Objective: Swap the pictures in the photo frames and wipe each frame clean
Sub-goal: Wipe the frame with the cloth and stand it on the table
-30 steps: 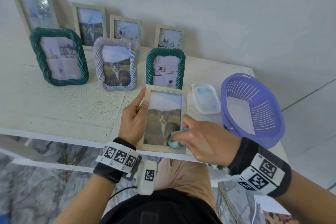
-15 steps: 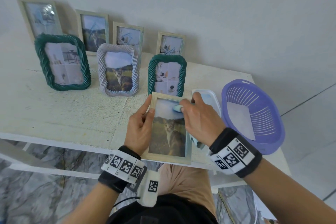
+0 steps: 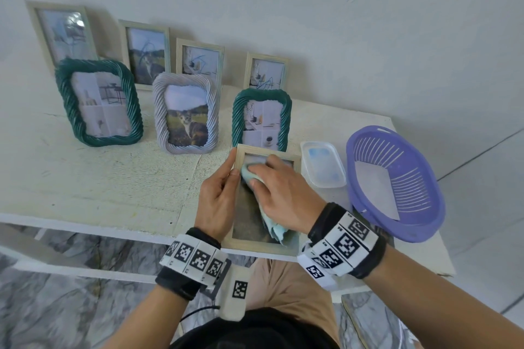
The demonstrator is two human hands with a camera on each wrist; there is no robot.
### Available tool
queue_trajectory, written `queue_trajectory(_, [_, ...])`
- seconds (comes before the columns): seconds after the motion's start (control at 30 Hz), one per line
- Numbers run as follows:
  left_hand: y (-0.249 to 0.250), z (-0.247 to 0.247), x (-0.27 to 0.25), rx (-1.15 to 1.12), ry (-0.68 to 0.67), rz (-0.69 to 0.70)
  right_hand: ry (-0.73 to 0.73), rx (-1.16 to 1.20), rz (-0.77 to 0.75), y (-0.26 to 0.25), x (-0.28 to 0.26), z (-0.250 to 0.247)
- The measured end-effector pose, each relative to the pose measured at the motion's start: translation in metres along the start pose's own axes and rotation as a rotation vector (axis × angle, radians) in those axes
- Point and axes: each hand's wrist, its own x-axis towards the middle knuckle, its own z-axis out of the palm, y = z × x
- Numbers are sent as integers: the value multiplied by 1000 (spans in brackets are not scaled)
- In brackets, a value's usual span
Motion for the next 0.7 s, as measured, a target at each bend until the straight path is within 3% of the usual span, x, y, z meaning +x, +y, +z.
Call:
queue_trajectory(0.2, [-8,-4,7,44,83,-33,-189,50,-115,-11,-35,14])
queue_trajectory(0.37, [-9,-3,11,90,35,-3,-248,140,-93,-11,-48,7])
queue_trajectory(0.47, [-10,-7,14,132,10,31,-147,214,-5,-2,-46,-17])
queue_trajectory(0.57, [-12,-13,18,147,39,25,80,253,148,20,-41,-38])
queue_trajectory(0.7, [-15,-18,24,146,53,0,277,48,365,66,-10,-41])
